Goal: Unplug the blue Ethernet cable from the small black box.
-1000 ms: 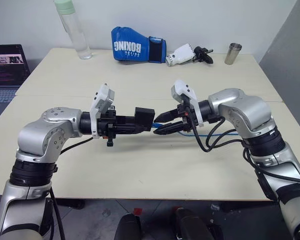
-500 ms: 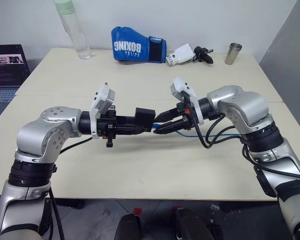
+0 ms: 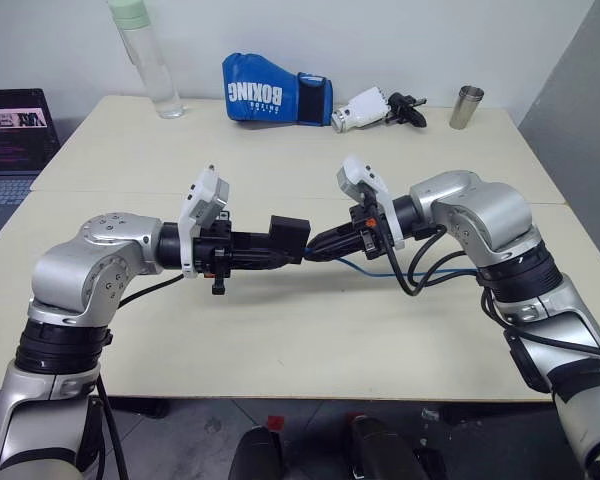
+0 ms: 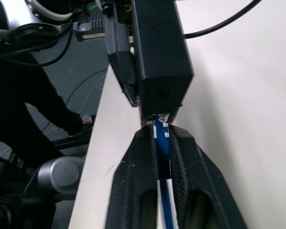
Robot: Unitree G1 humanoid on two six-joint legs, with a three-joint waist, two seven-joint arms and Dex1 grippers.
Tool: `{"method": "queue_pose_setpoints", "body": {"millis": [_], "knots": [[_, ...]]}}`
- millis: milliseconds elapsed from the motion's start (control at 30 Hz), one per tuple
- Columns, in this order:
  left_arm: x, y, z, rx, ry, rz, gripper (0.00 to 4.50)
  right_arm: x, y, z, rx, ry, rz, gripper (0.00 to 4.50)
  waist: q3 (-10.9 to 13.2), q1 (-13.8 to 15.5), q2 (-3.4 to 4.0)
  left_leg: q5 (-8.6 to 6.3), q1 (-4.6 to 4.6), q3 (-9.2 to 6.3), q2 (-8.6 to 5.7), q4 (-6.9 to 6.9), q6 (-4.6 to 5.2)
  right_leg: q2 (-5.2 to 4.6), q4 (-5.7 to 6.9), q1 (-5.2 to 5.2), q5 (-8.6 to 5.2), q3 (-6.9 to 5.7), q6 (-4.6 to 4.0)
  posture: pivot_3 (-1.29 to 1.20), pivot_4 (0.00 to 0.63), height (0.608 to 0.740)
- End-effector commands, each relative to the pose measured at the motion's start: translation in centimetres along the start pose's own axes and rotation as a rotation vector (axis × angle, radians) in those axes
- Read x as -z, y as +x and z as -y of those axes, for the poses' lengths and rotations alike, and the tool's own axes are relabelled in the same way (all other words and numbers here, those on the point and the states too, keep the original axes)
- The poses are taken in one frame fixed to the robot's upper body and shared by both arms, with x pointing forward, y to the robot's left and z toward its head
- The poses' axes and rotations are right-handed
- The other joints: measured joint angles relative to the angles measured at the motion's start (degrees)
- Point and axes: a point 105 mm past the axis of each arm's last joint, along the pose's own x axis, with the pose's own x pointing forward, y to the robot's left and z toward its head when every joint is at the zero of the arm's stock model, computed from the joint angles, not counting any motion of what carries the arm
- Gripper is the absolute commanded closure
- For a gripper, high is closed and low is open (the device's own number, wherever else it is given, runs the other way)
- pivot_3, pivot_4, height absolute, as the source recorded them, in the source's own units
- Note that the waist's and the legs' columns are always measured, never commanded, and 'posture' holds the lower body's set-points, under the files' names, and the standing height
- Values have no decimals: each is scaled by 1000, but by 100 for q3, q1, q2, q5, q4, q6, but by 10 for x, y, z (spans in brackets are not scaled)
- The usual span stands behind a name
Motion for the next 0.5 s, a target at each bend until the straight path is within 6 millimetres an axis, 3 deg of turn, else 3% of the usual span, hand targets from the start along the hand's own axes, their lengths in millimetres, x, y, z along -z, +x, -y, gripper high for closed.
{"method": "queue_pose_setpoints", "body": {"millis": [33, 367, 500], "knots": [[-7, -1, 7, 27, 51, -7, 3699, -14, -4, -2, -2, -61, 0, 4479, 0, 0, 0, 0, 0, 0, 0, 0, 0, 0, 0, 0, 0, 0, 0, 0, 150, 740], [-5, -6, 10, 53, 53, -33, 3699, -8, -7, 1, -1, -42, -17, 4479, 0, -1, 0, 0, 0, 0, 0, 0, 0, 0, 0, -1, 0, 0, 0, 0, 150, 740], [-6, -15, 3, -7, 40, -19, 3699, 17, -20, 8, 58, 48, -53, 4479, 0, 0, 0, 0, 0, 0, 0, 0, 0, 0, 0, -1, 0, 0, -1, 0, 150, 740]]}}
